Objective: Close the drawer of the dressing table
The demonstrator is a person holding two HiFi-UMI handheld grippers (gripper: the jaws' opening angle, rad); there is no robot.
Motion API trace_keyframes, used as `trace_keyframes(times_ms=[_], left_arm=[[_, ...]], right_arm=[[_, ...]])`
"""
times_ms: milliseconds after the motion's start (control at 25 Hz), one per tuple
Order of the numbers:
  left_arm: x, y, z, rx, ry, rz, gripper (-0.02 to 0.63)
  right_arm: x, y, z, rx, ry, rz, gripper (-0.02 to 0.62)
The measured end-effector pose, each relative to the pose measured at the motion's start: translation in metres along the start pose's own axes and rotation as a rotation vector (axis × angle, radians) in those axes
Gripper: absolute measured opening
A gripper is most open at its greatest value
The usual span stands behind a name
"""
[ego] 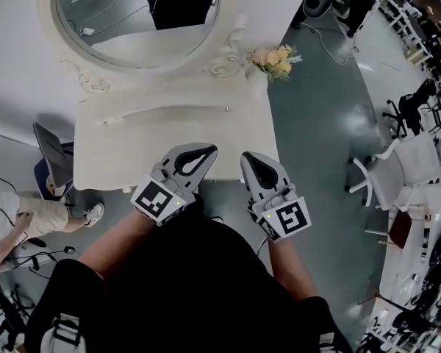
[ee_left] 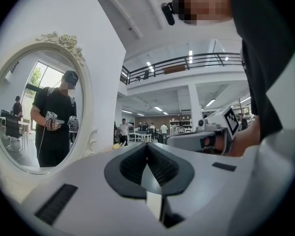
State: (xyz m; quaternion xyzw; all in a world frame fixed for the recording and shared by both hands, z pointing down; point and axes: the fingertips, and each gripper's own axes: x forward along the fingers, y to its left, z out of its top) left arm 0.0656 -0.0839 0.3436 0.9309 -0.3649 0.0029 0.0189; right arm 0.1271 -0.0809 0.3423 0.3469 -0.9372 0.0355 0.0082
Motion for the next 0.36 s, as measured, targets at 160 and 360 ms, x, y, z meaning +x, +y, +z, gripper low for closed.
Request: trace_keyframes(times_ms=[160, 360], left_arm=[[-0.0039, -0.0009, -0.0002, 0.002, 0.002, 0.004, -0.005], [-0.0064, 0.0007, 0.0037, 0.000, 0.052, 0.030, -0.005]], right_arm=[[0.0007, 0.0048, 0.0008, 0.003, -0.001, 0.012, 0.002], [-0.0001, 0.0083, 0.0007, 0.009, 0.005, 0.015, 0.002]])
